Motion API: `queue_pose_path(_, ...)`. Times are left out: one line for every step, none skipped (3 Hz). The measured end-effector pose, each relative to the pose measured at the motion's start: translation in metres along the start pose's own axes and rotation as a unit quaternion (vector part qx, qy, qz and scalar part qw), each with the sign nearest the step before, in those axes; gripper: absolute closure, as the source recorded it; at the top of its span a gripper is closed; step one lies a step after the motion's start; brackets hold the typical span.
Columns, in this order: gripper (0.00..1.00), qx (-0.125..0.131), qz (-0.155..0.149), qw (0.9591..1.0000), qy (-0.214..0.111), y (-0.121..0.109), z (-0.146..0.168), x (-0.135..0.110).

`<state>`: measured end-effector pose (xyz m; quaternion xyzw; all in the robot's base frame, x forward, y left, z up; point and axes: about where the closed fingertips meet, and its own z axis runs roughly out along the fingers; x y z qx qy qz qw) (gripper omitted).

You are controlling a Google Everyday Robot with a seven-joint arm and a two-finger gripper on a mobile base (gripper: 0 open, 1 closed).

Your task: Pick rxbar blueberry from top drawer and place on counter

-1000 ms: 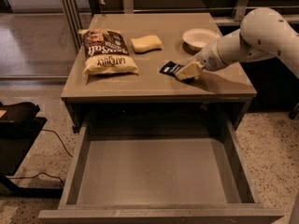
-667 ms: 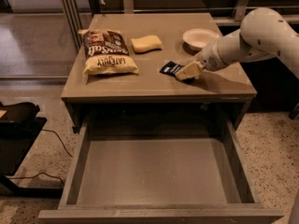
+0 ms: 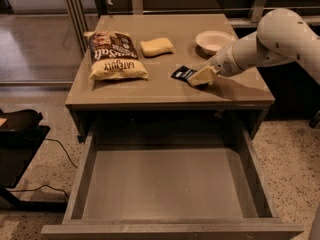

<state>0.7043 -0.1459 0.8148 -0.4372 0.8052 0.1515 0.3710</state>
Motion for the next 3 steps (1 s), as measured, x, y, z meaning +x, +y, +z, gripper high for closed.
queue_pose_path(0.18, 0.0, 0.0, 1.0, 0.0, 0.0, 0.0, 0.0)
queue_pose_path(0.0, 0.0, 0.0, 1.0, 0.0, 0.0001, 0.0001, 0.0)
queue_pose_path(0.0, 0.0, 0.0, 1.0, 0.0, 0.0001, 0.0001, 0.0)
